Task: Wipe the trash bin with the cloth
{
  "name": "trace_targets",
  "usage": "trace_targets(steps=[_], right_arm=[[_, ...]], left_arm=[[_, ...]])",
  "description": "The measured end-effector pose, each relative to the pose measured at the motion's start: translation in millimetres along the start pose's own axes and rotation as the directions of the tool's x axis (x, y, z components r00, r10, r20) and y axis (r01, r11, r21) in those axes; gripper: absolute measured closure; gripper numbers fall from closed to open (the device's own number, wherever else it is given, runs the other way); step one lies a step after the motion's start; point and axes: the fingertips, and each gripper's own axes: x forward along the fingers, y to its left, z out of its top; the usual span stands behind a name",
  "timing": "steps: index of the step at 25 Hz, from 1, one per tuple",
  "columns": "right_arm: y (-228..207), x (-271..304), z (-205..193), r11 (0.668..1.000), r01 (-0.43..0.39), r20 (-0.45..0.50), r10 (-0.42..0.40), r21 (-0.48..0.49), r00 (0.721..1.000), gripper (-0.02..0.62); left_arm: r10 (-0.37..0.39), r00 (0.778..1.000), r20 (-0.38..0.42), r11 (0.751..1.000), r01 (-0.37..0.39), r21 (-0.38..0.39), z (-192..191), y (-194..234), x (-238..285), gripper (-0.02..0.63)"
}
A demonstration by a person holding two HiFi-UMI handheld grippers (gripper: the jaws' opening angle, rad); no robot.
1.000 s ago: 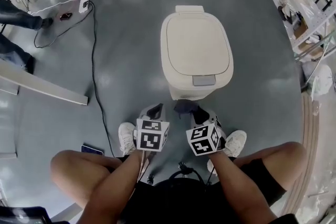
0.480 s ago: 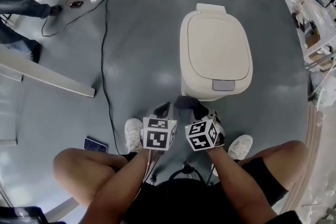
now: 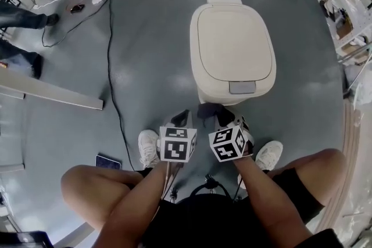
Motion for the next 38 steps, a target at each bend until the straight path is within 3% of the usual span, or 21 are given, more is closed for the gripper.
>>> trace_targets(steps=[18,23,32,38], right_arm=[[-58.2,-13.6,-42.4,0.988,0.072,-0.048,-0.066,0.137,0.997,0.502],[-69.9,-13.6,-51.1,0.982,0.079,-0.051,-0.071,0.174,0.996,0.502],[-92.1,-21.2,-70.1,0.968,0.144,-0.104,-0.125,0.204,0.987,0.502],[-76.1,-25.8,-84.2,0.979,0.105,-0.11,-0.087,0.175,0.99,0.502]], left_arm=[[-0.067,0.995,-0.069,0.991,0.074,0.108,4.5,-64.0,37.1,0.606],[-0.056,0.995,-0.079,0.989,0.066,0.13,2.2,-71.2,43.4,0.606],[-0.057,0.994,-0.09,0.991,0.067,0.111,0.3,-79.1,49.7,0.606],[-0.06,0.994,-0.092,0.996,0.065,0.055,-7.5,-79.2,50.0,0.606]])
